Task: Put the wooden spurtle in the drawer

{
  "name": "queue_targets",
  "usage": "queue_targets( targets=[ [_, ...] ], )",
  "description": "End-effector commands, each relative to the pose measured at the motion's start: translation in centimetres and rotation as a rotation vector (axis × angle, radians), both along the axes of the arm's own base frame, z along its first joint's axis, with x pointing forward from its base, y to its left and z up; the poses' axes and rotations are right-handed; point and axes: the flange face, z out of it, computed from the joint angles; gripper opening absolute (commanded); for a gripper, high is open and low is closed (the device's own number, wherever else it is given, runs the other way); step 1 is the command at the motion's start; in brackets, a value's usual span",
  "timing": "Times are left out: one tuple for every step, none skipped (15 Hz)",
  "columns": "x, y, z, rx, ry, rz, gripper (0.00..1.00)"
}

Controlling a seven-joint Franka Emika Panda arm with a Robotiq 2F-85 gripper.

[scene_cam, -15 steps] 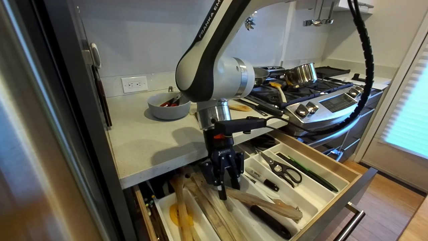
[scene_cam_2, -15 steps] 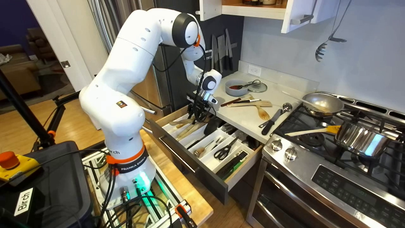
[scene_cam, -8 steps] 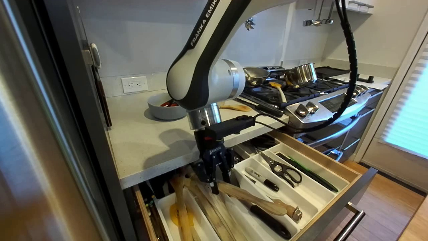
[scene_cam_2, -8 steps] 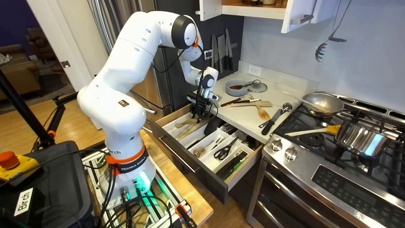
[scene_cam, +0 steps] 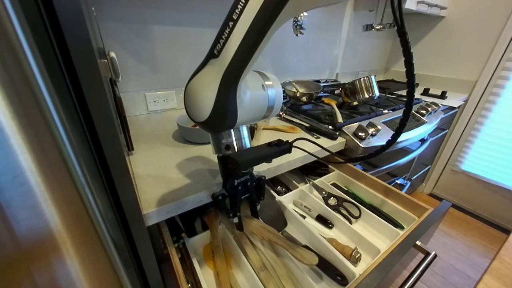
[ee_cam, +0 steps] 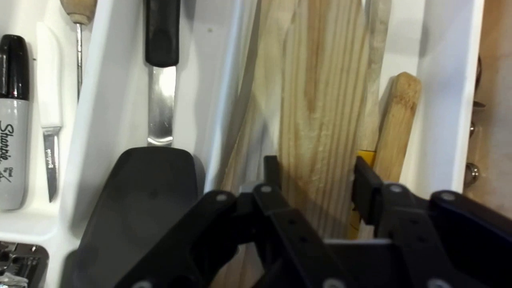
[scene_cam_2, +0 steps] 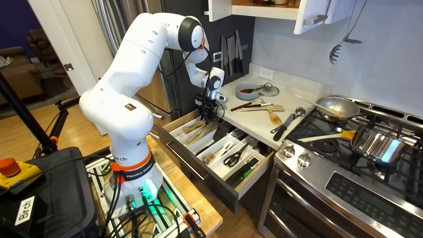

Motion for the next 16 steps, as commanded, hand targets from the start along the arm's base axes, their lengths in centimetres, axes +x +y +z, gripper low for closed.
queue_targets(
  targets=[
    [-0.5, 0.7, -0.6, 0.015, 0.044, 0.0, 0.72],
    [-0.8, 0.6, -0.4, 0.016, 0.063, 0.0, 0.78],
    [-1.2, 0.5, 0.0, 0.021, 0.097, -0.001, 0.85],
    [-1.5, 0.4, 0.5, 0.025, 0.118, 0.001, 0.93],
    [-2.1, 0.1, 1.5, 0.026, 0.135, 0.006, 0.99],
    [-2.7, -0.1, 2.6, 0.04, 0.143, 0.021, 1.0],
    [-3.6, -0.4, 4.0, 0.065, 0.146, 0.059, 1.0],
    [-4.3, -0.7, 5.1, 0.072, 0.142, 0.079, 1.0],
    [-5.1, -1.1, 6.4, 0.083, 0.125, 0.102, 1.0],
    [-5.9, -1.6, 7.7, 0.089, 0.104, 0.119, 1.0],
    [-6.9, -2.1, 9.3, 0.093, 0.075, 0.13, 1.0],
    [-7.5, -2.6, 10.5, 0.089, 0.046, 0.115, 1.0],
    [-8.2, -3.3, 11.8, 0.079, 0.016, 0.071, 1.0],
    [-8.6, -4.2, 13.2, 0.092, -0.033, 0.017, 1.0],
    [-9.2, -5.3, 14.4, 0.124, -0.073, -0.013, 1.0],
    [-6.7, -2.9, 12.1, 0.101, -0.005, 0.048, 1.0]
  ],
)
